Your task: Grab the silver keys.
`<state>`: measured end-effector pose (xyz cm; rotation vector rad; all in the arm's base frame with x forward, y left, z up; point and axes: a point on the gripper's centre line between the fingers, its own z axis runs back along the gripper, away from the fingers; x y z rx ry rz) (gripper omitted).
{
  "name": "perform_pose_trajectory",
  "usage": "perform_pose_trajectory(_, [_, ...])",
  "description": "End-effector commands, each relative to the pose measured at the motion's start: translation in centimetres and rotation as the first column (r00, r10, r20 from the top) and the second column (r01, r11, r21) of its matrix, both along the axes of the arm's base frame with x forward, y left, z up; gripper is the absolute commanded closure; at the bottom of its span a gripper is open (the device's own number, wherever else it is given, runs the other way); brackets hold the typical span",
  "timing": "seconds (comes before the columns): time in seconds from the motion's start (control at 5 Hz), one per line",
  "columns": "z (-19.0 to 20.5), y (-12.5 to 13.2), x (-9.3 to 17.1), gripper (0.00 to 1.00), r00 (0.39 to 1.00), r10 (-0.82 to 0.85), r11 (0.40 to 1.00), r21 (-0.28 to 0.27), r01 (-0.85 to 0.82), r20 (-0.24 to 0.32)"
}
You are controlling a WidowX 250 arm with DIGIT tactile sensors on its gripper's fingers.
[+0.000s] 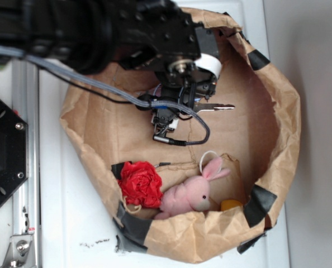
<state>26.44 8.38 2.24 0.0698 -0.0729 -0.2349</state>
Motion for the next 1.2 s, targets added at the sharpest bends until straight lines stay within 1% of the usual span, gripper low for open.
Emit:
perform_pose_trajectory(0.0, [-0.3, -0.6, 1.4, 0.0, 0.999, -0.018, 1.0, 0.015, 0.018, 0.032])
perform_pose_trajectory(0.2, [-0.1, -0.7, 0.7, 1.0, 0.999, -0.018, 1.0, 0.009, 0.017, 0.05])
perform_pose_trajectory(1.0, [0.9, -0.5, -1.6, 1.0, 0.998, -0.019, 1.0, -0.003, 0.019, 0.067])
